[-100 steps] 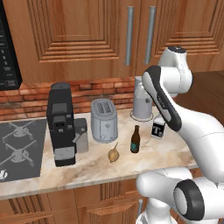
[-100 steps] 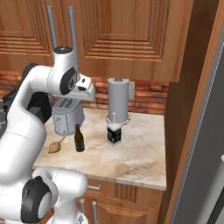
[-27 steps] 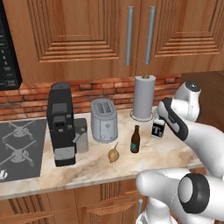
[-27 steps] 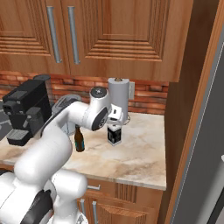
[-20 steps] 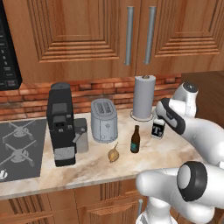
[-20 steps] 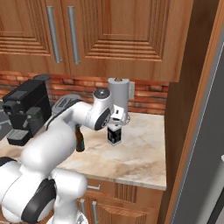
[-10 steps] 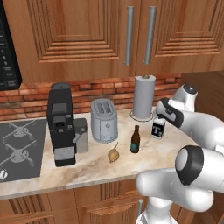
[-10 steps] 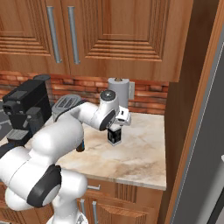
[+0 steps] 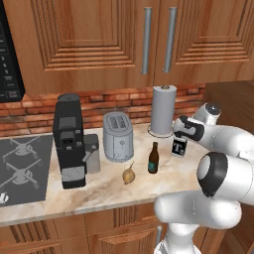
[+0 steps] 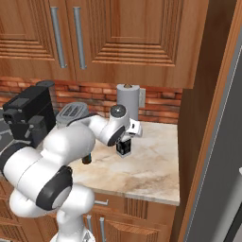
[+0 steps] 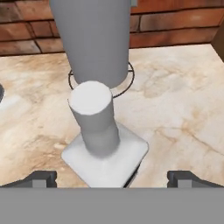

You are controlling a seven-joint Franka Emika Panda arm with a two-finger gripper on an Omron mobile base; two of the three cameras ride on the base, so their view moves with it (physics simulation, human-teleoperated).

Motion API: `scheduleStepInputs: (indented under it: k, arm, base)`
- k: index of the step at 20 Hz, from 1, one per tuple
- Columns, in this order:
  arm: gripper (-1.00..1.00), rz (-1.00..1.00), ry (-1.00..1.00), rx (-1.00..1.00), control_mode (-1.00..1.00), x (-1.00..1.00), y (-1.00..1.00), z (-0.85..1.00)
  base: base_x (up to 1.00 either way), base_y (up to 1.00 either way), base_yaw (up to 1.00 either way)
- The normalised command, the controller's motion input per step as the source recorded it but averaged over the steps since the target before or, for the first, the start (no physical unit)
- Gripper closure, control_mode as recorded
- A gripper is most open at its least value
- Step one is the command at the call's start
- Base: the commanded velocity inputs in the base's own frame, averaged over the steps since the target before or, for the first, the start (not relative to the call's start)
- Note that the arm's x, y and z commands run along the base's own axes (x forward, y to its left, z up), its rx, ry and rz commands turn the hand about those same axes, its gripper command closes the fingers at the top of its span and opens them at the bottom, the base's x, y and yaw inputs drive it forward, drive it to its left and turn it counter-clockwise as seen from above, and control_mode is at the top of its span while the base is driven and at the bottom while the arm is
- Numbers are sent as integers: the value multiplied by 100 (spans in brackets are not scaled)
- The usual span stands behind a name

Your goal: Place the beer and liquor on the top shelf of the fridge to keep them out of children's reach, and place the onion on lower shelves for easy access.

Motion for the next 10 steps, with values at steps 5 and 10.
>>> scheduleStepInputs:
  k: [5, 10]
  arm:
    - [-100, 0, -9, 0, -100, 24, 0, -20]
    - [-100, 0, -9, 0, -100, 25, 0, -12]
  base:
    - [0, 0, 0]
    - [0, 0, 0]
